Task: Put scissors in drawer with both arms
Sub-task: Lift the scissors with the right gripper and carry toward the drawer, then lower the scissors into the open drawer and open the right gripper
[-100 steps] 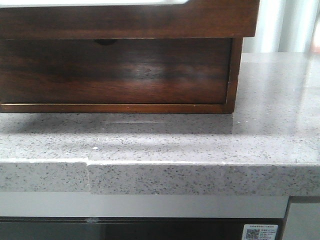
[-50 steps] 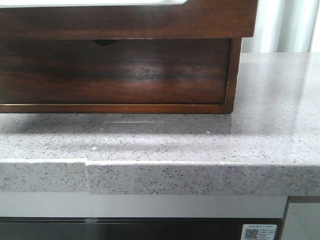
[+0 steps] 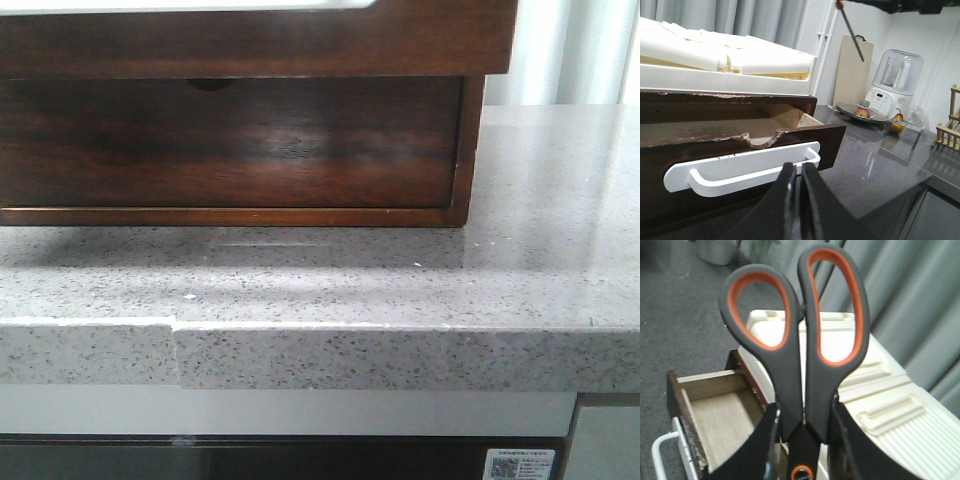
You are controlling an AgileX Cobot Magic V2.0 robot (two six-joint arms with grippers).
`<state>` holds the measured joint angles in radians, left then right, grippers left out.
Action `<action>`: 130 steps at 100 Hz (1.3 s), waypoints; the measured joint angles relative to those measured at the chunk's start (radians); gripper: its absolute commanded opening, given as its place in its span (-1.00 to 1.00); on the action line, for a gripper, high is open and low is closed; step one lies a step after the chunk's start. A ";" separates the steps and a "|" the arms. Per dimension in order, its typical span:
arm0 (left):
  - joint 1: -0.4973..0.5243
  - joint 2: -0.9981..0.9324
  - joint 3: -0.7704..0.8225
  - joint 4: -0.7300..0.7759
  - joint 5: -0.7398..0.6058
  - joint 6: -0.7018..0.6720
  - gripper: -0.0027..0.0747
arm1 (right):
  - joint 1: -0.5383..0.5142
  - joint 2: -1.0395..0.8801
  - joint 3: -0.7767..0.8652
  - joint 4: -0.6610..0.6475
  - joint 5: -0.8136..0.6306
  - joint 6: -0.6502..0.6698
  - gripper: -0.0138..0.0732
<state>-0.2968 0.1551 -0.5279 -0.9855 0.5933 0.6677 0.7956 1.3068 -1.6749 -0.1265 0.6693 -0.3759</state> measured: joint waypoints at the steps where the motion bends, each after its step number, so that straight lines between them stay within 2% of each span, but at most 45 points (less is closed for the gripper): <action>1: 0.000 0.000 0.000 0.000 0.000 0.000 -0.98 | 0.004 0.004 0.000 0.000 0.000 -0.004 -0.86; 28: 0.000 0.000 0.000 0.000 0.000 0.000 -0.98 | 0.087 0.127 0.000 0.000 -0.029 -0.091 -0.86; 50: 0.000 0.000 0.000 0.000 0.004 0.000 -0.98 | 0.086 0.182 0.000 -0.004 0.010 -0.098 -0.86; 73: 0.000 0.000 0.000 0.000 0.004 0.000 -0.98 | 0.086 0.228 0.000 -0.092 0.095 -0.098 -0.86; 89: 0.000 0.000 0.000 0.000 0.004 0.000 -0.98 | 0.084 0.257 0.000 -0.107 0.130 -0.098 -0.86; 130: 0.000 0.000 0.000 0.000 0.004 0.000 -0.98 | 0.015 0.300 -0.002 -0.109 0.155 -0.100 -0.86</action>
<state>-0.2968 0.1551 -0.5283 -0.9860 0.5974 0.6677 0.8106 1.6069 -1.6766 -0.2358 0.8248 -0.4758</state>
